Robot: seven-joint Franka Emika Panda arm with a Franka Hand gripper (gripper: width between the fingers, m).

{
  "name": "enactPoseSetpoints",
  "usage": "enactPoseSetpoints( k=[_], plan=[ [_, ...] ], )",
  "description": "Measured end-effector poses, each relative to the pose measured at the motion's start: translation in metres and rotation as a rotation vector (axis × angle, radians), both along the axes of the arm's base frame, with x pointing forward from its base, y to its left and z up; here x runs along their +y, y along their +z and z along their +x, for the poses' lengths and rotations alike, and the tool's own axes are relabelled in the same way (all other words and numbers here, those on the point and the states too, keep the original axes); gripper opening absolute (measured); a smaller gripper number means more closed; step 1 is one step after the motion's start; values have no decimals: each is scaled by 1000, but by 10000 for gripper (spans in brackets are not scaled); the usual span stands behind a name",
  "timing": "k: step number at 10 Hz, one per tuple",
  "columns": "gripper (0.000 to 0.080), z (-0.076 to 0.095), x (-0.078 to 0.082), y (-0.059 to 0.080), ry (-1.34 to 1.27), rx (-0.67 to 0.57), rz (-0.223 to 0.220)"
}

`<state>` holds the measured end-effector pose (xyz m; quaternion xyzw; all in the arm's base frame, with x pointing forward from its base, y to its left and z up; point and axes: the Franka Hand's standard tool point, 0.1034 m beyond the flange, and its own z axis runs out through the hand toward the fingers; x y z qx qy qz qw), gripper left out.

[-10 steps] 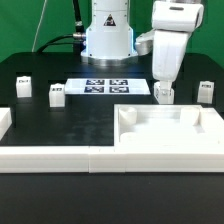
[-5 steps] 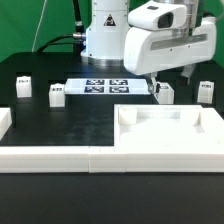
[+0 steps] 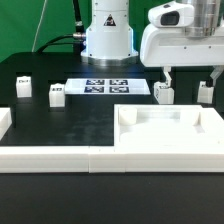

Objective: Assemble one leg

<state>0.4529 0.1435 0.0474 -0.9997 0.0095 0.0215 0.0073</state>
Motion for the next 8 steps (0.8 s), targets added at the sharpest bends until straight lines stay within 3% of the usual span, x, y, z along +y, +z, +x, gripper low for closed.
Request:
enactPoseSetpoints(
  k=[3,5,8],
  plan=[
    [649,-2,6,-1,-242,15,11],
    [649,-15,24,-10,-378,7,21],
    [649,-32,38,-12,-314,15,18]
  ],
)
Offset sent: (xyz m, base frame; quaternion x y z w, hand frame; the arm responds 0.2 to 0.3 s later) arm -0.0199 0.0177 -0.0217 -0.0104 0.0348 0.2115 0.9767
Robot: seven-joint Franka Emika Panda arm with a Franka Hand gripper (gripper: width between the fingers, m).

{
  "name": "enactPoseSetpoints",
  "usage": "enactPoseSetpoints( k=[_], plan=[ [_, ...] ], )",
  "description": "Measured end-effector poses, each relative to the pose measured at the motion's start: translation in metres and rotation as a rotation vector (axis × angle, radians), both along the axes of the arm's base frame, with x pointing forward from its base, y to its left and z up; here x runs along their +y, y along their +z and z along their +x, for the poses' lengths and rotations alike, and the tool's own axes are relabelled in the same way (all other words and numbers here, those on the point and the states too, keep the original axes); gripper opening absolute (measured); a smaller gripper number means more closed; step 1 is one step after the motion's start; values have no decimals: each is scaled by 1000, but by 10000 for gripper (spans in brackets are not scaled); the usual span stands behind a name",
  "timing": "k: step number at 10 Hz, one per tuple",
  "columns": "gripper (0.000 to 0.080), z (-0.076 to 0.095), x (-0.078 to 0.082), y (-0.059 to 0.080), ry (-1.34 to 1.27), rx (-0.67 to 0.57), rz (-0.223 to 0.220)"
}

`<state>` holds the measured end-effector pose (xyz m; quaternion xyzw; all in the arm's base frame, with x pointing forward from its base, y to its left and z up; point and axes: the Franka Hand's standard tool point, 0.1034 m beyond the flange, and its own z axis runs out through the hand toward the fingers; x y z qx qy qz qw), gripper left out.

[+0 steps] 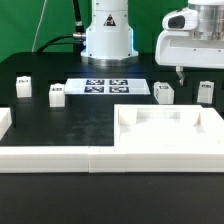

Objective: Assemble one leg

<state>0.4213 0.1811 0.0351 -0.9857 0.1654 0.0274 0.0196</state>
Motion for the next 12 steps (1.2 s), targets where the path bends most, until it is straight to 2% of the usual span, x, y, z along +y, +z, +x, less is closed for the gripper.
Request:
enactPoseSetpoints(
  k=[3,5,7,9,12],
  plan=[
    [649,2,-9,0,26,72,4],
    [649,2,-18,0,35,260,38],
    [649,-1,-14,-4,17,393,71],
    [649,-4,-8,5,-25,560,120],
    [649,-13,-5,7,-57,726,171]
  ],
)
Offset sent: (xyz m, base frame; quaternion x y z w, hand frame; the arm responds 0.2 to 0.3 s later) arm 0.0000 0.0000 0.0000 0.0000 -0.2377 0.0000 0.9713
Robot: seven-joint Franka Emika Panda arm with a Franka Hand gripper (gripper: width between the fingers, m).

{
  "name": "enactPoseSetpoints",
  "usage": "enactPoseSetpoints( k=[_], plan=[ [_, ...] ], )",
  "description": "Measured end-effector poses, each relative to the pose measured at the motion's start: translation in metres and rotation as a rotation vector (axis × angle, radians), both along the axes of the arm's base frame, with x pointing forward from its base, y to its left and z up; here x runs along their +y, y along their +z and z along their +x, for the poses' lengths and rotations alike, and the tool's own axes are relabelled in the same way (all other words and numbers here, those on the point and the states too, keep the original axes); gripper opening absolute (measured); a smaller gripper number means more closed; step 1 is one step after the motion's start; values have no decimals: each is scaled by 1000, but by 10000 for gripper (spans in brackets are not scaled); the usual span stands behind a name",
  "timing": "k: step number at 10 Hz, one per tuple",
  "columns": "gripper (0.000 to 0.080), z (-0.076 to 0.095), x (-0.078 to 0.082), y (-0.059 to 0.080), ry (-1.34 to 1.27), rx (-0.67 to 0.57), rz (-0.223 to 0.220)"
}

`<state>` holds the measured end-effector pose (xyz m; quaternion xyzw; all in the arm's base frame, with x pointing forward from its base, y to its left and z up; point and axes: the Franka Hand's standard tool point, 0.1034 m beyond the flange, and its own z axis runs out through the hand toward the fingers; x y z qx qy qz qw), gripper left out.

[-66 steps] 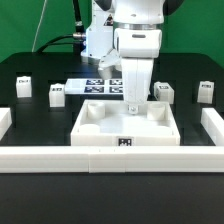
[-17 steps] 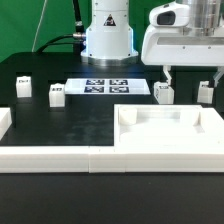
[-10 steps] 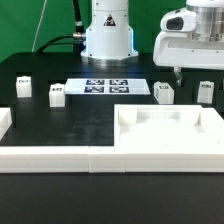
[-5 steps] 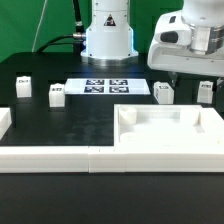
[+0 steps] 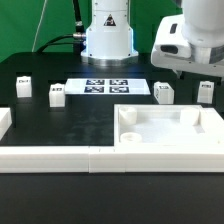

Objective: Assemble one leg

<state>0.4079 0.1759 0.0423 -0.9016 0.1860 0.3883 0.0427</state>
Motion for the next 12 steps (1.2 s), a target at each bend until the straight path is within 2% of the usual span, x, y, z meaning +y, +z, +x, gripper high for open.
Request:
enactPoseSetpoints(
  k=[1,2,3,5,9,12],
  plan=[
    [649,-6,-1,-1,1,53,17],
    [649,-7,1,-3,9,48,24],
    [649,-6,10,-4,19,6,28],
    [649,-18,27,-5,39,-51,29],
    [649,-29,28,-16,43,-54,23],
    [649,-33,27,-32,40,-61,16]
  ],
)
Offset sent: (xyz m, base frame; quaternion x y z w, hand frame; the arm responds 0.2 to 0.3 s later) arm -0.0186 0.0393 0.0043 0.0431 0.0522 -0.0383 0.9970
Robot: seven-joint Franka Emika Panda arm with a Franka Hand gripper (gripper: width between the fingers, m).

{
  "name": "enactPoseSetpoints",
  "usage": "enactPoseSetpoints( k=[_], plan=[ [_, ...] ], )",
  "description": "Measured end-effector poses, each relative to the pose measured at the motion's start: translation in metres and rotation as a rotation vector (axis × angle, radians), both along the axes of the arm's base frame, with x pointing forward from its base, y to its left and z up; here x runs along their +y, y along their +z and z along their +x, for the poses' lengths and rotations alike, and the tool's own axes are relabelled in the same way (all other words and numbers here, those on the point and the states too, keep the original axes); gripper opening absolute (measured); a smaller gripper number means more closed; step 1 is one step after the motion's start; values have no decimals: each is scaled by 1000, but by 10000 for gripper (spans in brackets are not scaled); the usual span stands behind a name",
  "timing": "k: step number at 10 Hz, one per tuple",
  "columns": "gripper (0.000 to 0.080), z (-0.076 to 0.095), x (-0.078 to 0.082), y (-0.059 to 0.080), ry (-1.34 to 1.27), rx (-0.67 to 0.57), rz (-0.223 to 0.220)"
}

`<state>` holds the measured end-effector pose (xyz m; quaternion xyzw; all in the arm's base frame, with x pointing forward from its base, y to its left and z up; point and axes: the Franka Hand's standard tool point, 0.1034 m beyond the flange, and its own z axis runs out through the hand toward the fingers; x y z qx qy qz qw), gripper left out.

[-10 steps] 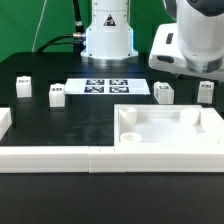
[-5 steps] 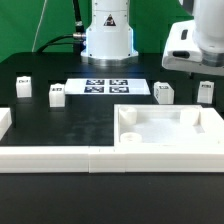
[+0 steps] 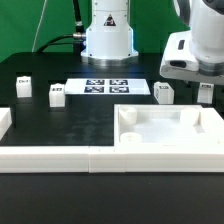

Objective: Assemble one leg

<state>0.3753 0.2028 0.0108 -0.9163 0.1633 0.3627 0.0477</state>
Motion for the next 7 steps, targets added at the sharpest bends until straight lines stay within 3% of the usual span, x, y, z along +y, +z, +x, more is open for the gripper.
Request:
enactPoseSetpoints(
  k=[3,6,7],
  plan=[
    [649,5,-6,1,-11,7,0],
    [286,6,-8,0,-17,5,-2],
    [286,6,-8,0,-18,5,-2]
  ],
)
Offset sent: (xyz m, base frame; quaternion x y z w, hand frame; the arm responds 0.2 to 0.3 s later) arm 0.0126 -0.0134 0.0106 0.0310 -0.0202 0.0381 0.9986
